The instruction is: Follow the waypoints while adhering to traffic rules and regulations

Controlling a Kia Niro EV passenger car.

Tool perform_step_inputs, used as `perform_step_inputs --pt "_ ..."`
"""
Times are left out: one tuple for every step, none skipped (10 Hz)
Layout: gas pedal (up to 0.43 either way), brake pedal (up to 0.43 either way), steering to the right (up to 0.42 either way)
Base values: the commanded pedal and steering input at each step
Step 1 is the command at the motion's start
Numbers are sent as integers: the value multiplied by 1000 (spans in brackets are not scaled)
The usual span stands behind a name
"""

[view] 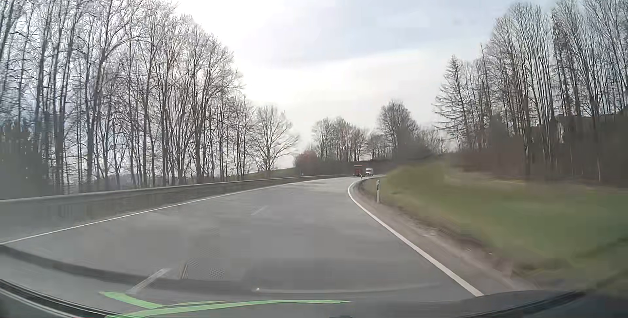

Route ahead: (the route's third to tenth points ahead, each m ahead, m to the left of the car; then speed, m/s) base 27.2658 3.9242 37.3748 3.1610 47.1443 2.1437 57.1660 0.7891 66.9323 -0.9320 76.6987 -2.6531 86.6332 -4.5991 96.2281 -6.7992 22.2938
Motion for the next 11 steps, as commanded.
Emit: perform_step_inputs --pt "157 0 16" --pt "157 0 16" --pt "157 0 16" --pt "157 0 16" --pt "157 0 16" --pt "157 0 16" --pt "157 0 16" --pt "157 0 16" --pt "157 0 16" --pt "157 0 16" --pt "157 0 16"
